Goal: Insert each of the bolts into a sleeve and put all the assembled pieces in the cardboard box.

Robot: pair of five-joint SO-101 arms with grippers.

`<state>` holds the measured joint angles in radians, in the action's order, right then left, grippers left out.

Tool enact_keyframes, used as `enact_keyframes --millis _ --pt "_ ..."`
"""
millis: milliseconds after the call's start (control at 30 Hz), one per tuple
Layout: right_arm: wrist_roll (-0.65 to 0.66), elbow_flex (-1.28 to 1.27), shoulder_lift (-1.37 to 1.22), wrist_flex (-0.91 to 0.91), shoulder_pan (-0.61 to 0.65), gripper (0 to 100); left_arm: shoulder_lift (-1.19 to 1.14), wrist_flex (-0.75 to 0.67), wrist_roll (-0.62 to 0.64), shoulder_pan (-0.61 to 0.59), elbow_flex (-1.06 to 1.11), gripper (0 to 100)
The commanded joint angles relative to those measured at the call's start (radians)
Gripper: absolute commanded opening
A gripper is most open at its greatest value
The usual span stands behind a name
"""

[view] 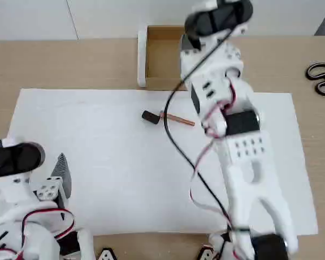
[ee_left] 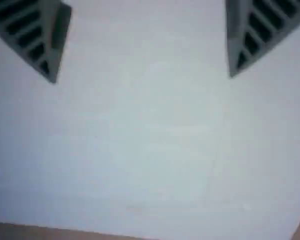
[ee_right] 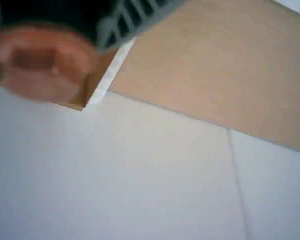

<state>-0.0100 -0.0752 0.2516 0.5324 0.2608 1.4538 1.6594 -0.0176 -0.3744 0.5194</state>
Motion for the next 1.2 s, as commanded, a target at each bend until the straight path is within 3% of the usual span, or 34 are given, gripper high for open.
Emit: enact_keyframes --millis 0,267,600,1033,1167 --pt "0.005 0.262 -0.249 -0.028 -0.035 0.4 0.031 -0.031 0.000 -0.008 0.002 21" --pt "0.005 0.684 -0.762 -0.031 -0.038 0.4 0.032 -0.137 0.000 -0.008 0.085 21" --pt "0.005 1.143 -1.236 -0.024 -0.036 0.4 0.032 -0.133 0.002 -0.008 0.111 21" --pt "0.009 1.286 -1.428 -0.022 -0.039 1.7 0.035 -0.138 0.002 -0.008 0.160 21" --pt "0.006 1.287 -1.428 0.038 -0.039 14.2 0.035 -0.138 0.002 -0.008 0.162 21"
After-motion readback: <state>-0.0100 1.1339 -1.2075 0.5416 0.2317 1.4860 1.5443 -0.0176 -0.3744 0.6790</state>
